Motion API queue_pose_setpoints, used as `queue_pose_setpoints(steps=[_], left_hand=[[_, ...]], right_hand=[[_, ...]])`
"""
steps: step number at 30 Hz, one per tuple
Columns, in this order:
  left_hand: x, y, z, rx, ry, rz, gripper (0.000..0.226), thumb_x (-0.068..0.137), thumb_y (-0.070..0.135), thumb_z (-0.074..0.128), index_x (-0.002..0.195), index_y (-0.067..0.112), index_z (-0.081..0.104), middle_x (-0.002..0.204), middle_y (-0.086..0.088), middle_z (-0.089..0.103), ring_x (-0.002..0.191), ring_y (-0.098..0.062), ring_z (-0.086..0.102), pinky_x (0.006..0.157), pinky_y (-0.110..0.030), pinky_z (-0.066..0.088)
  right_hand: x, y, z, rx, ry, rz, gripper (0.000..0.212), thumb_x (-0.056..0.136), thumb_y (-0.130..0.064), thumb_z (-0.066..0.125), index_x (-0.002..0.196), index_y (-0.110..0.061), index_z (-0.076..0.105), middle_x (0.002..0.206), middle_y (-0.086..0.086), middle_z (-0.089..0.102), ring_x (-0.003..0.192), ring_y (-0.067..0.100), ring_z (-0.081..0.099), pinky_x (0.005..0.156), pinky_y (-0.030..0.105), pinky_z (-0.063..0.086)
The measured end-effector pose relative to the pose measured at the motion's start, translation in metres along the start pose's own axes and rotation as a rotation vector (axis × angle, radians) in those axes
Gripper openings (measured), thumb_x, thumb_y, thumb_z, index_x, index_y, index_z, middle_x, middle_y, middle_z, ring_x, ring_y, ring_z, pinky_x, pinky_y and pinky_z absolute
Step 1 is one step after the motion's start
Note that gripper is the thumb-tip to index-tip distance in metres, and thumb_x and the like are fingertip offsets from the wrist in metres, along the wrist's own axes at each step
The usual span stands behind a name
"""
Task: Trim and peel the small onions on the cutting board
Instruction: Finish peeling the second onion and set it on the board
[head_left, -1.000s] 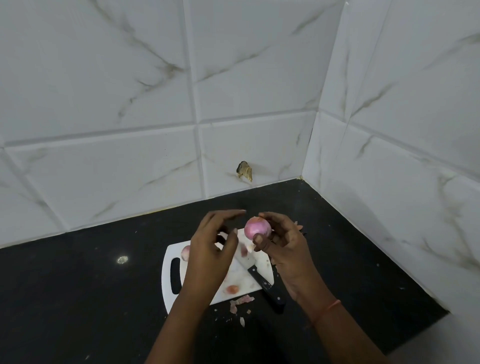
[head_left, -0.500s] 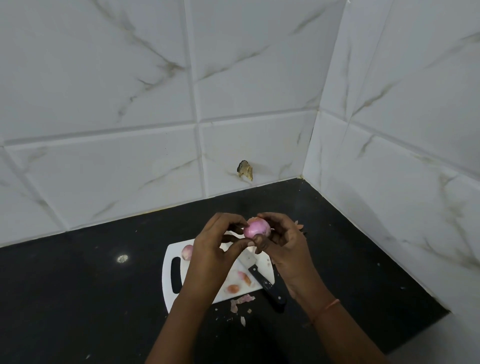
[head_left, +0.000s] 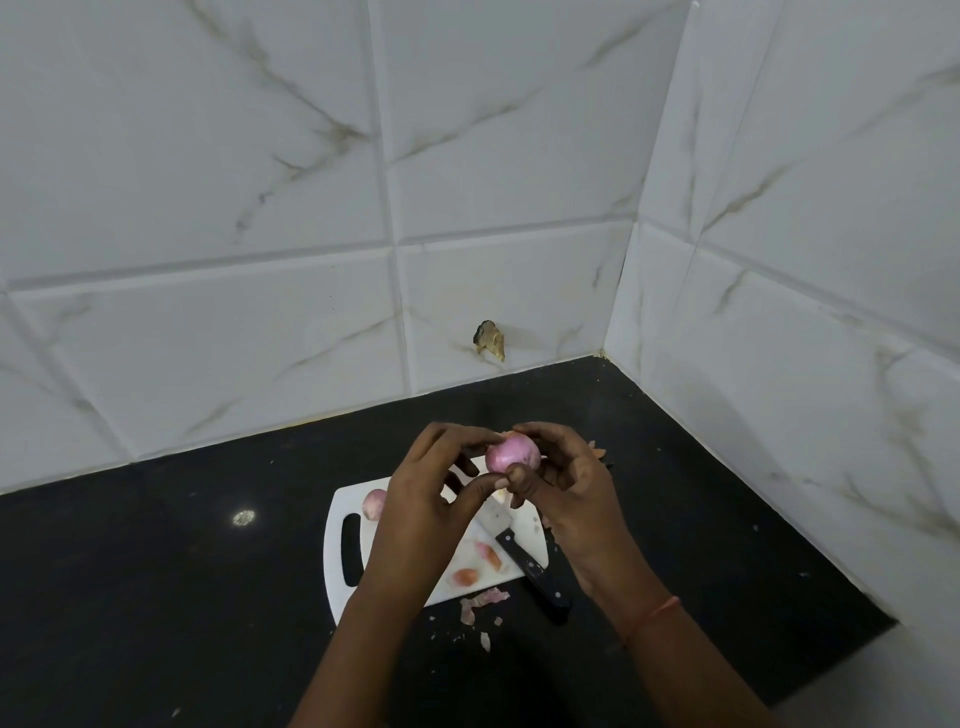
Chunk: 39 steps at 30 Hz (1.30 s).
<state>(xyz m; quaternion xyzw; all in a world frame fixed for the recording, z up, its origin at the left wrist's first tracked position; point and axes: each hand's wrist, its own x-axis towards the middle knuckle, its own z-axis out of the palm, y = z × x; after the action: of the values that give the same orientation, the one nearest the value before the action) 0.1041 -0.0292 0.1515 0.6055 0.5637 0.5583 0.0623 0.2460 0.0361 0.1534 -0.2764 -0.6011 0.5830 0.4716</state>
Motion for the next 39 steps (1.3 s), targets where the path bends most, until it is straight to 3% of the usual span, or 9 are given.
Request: queue_pose_setpoints(steps=[10,14,16,18,20,24,31,35,39], left_hand=[[-0.002,-0.004,0.0,0.072,-0.011,0.007,0.025,0.083,0.014,0.079,0.089,0.029,0.06,0.1,0.014,0.057,0.088,-0.008,0.06,0.07,-0.009,0.045],[0.0,0.002,-0.003,-0.207,0.029,-0.205,0.022,0.092,0.035,0.067,0.112,0.027,0.062,0.109,0.014,0.066,0.103,-0.008,0.064,0.079,-0.013,0.05],[-0.001,0.004,-0.001,-0.404,-0.104,-0.419,0.034,0.098,0.044,0.055,0.131,0.036,0.056,0.126,0.019,0.062,0.116,-0.002,0.06,0.087,-0.016,0.051],[-0.007,0.006,0.007,-0.674,-0.246,-0.582,0.044,0.098,0.049,0.05,0.142,0.04,0.049,0.14,0.011,0.058,0.126,-0.004,0.057,0.101,-0.028,0.05],[-0.01,0.01,0.013,-0.829,-0.239,-0.632,0.047,0.099,0.045,0.051,0.144,0.032,0.049,0.141,0.0,0.06,0.13,-0.015,0.057,0.109,-0.039,0.046],[-0.007,0.012,0.009,-0.71,-0.083,-0.531,0.039,0.096,0.02,0.06,0.135,0.024,0.057,0.13,0.003,0.066,0.124,-0.013,0.061,0.106,-0.035,0.049],[-0.005,0.009,0.005,-0.603,-0.017,-0.492,0.042,0.091,0.013,0.067,0.13,0.026,0.061,0.122,0.012,0.069,0.115,-0.005,0.063,0.095,-0.021,0.053],[-0.005,0.008,0.003,-0.581,0.002,-0.485,0.042,0.089,0.008,0.07,0.126,0.024,0.063,0.12,0.012,0.07,0.114,-0.005,0.064,0.094,-0.021,0.053],[-0.003,0.005,0.002,-0.563,0.023,-0.474,0.042,0.086,0.004,0.072,0.123,0.023,0.065,0.118,0.009,0.071,0.113,-0.007,0.065,0.092,-0.022,0.053]], right_hand=[[0.001,0.001,-0.002,-0.031,-0.011,0.01,0.032,0.081,-0.008,0.07,0.111,-0.012,0.061,0.106,0.003,0.067,0.089,0.01,0.069,0.066,0.022,0.057],[-0.001,0.002,0.0,0.059,-0.031,0.044,0.043,0.084,-0.035,0.066,0.118,-0.011,0.062,0.109,0.012,0.068,0.081,0.022,0.068,0.067,0.031,0.057],[-0.003,0.004,0.002,0.105,-0.066,0.063,0.044,0.088,-0.045,0.061,0.121,-0.016,0.062,0.115,0.008,0.068,0.093,0.022,0.068,0.077,0.035,0.056],[-0.003,0.007,0.006,0.053,-0.081,0.076,0.035,0.092,-0.041,0.056,0.122,-0.024,0.063,0.121,0.0,0.067,0.111,0.017,0.064,0.092,0.037,0.052],[-0.003,0.005,0.009,-0.054,-0.034,0.047,0.031,0.09,-0.038,0.056,0.118,-0.03,0.064,0.119,-0.005,0.066,0.113,0.01,0.062,0.097,0.032,0.051],[0.002,-0.001,0.001,-0.35,0.074,-0.176,0.023,0.088,-0.032,0.064,0.111,-0.034,0.063,0.119,-0.005,0.058,0.106,0.007,0.059,0.085,0.017,0.05],[0.004,-0.001,-0.003,-0.503,0.069,-0.369,0.014,0.085,-0.014,0.072,0.098,-0.014,0.07,0.101,-0.003,0.063,0.093,0.012,0.063,0.077,0.015,0.05],[0.005,-0.004,-0.003,-0.55,0.06,-0.417,0.011,0.085,-0.026,0.068,0.09,-0.016,0.069,0.094,-0.005,0.063,0.088,0.012,0.062,0.076,0.016,0.049],[0.007,-0.005,-0.004,-0.623,0.005,-0.342,0.01,0.09,-0.015,0.067,0.093,-0.024,0.063,0.096,-0.011,0.059,0.091,0.009,0.059,0.077,0.011,0.044]])
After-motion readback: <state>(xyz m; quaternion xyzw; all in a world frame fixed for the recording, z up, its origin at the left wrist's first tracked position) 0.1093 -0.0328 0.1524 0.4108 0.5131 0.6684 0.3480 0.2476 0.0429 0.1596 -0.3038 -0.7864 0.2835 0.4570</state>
